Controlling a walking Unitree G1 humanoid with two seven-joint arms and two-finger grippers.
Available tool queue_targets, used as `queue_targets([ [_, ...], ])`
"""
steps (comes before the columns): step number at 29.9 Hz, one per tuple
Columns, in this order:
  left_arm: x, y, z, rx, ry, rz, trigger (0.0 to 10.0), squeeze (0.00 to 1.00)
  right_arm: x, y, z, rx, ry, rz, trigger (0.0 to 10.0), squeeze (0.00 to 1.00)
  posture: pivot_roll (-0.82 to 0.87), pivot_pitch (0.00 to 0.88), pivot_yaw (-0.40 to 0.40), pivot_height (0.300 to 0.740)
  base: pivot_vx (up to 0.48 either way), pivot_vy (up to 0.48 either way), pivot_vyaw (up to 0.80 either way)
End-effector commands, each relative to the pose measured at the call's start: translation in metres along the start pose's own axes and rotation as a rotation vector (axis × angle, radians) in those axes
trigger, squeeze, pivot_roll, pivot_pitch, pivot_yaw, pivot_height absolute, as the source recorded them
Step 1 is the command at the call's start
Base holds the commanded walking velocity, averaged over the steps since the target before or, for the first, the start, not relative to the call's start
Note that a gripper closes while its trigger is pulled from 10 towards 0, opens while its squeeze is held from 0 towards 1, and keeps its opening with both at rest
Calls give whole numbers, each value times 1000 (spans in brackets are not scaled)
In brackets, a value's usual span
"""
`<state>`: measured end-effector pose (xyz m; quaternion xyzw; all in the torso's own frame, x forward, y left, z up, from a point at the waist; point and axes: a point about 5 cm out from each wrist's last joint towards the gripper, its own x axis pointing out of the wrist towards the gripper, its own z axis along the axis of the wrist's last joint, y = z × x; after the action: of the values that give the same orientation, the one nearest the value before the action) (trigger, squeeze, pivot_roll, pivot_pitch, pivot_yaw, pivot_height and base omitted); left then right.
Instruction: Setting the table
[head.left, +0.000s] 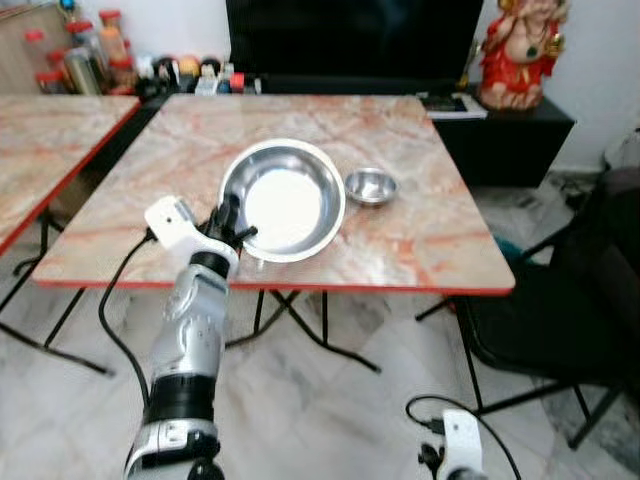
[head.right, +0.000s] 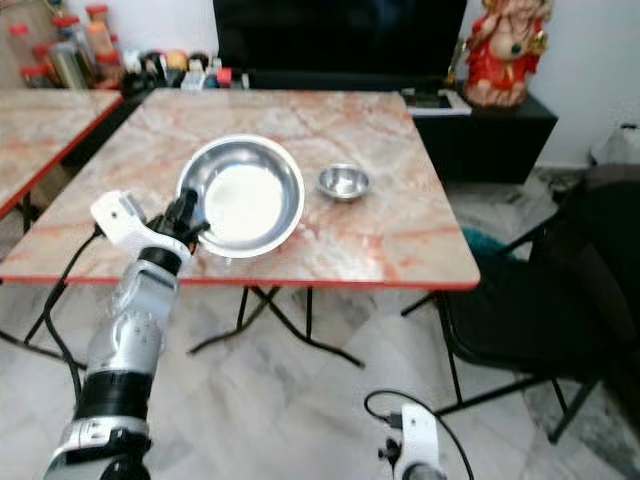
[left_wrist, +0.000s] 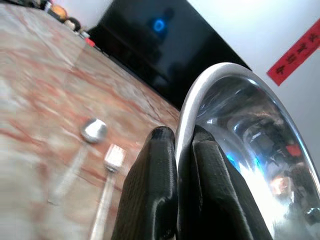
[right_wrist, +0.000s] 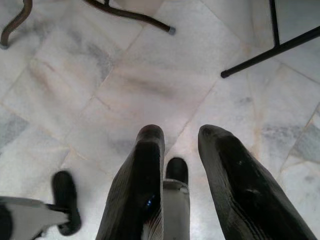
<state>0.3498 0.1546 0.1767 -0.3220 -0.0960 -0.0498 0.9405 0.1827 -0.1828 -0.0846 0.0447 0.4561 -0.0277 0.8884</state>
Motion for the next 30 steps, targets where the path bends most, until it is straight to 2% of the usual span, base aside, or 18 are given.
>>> queue_targets([
  [1,0,7,16,13,-51,18,10000,0,1,8,2,11,-8,18,10000,0,-68,0,-28,740,0,420,0],
  [11,-3,14,19,29,-51,37,10000,0,1,8,1,11,-5,19,10000,0,-66,0,-28,740,0,420,0],
  [16,-11,32,21,64,-43,88,10000,0,1,8,1,8,-5,21,10000,0,-64,0,-28,740,0,419,0],
  [24,-21,52,27,98,-51,157,10000,0,1,9,1,4,-4,23,10000,0,-60,0,-30,740,0,401,0],
  [30,-31,67,20,128,-11,201,10000,0,1,9,2,0,-5,27,10000,0,-56,0,-32,740,0,391,0],
])
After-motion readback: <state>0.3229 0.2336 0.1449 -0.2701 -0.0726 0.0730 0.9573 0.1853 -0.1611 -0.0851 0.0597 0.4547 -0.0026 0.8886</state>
